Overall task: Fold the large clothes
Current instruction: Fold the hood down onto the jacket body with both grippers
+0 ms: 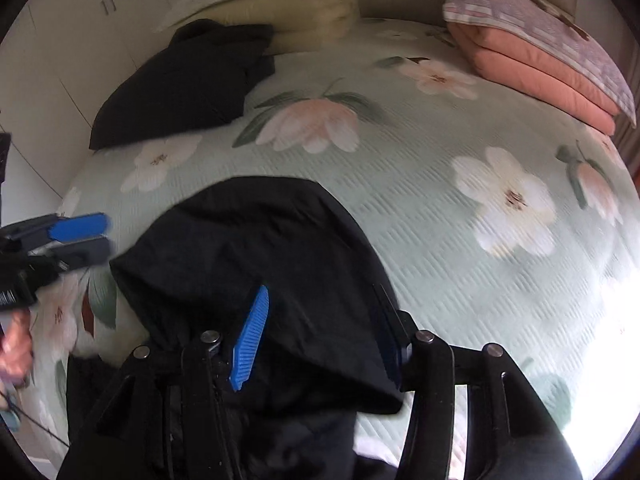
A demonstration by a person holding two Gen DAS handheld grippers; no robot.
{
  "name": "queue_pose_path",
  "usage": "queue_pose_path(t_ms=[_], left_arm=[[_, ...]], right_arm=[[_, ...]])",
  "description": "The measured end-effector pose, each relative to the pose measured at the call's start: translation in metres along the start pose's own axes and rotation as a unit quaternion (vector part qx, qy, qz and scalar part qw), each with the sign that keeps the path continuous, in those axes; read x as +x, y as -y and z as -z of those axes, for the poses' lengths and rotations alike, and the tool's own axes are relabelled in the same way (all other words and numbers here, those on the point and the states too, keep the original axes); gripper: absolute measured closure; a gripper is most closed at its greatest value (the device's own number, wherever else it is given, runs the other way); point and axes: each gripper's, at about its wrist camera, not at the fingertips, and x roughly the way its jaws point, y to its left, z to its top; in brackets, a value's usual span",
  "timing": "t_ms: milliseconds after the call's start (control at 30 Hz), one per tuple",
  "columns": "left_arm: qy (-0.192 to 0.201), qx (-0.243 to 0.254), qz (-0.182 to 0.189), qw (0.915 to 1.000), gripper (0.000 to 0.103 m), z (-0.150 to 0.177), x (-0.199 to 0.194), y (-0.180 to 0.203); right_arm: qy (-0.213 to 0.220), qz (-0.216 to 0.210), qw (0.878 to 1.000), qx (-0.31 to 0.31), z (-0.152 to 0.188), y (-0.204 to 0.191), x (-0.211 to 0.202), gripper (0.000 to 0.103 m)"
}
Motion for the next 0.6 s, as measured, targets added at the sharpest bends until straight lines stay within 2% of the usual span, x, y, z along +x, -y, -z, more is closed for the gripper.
queue_pose_path(t_ms=[67,100,167,200,300,400,500,533,600], left_arm=[[-0.037,-0.014,0.007,0.9992,0.048,-0.003,0.038,-0.006],[-0.069,-0.018,-0.003,0.9974,0.049,0.002,0.06,-0.013],[-0.117,-0.021,-0.013,0.9929,0.054,0.019,0.087,-0.025],[-0.118,-0.017,-0.001,0.9928,0.054,0.03,0.091,-0.029],[-0.095,-0.004,0.005,0.9955,0.053,0.049,0.083,-0.037],[-0.081,-0.036,0.026,0.9957,0.053,0.054,0.08,-0.05],[-0.085,-0.032,0.01,0.9958,0.053,0.048,0.067,-0.044],[-0.08,-0.023,0.006,0.9965,0.053,0.043,0.06,-0.036],[-0.052,0.002,0.007,0.9986,0.052,0.032,0.042,-0.024]], right_arm=[[-0.014,0.004,1.0,-0.004,-0.001,-0.007,0.022,0.049],[-0.028,0.005,1.0,-0.007,0.002,-0.005,0.036,0.049],[-0.075,0.002,0.997,-0.01,0.016,0.001,0.066,0.049],[-0.093,-0.012,0.995,-0.016,0.027,0.003,0.078,0.049],[-0.055,-0.014,0.997,-0.046,0.051,0.006,0.073,0.049],[-0.051,-0.015,0.998,-0.039,0.052,0.008,0.075,0.048],[-0.071,-0.012,0.997,-0.038,0.041,0.007,0.063,0.048],[-0.064,-0.021,0.997,-0.031,0.031,0.01,0.054,0.048],[-0.021,-0.037,0.999,-0.021,0.01,0.01,0.031,0.047]])
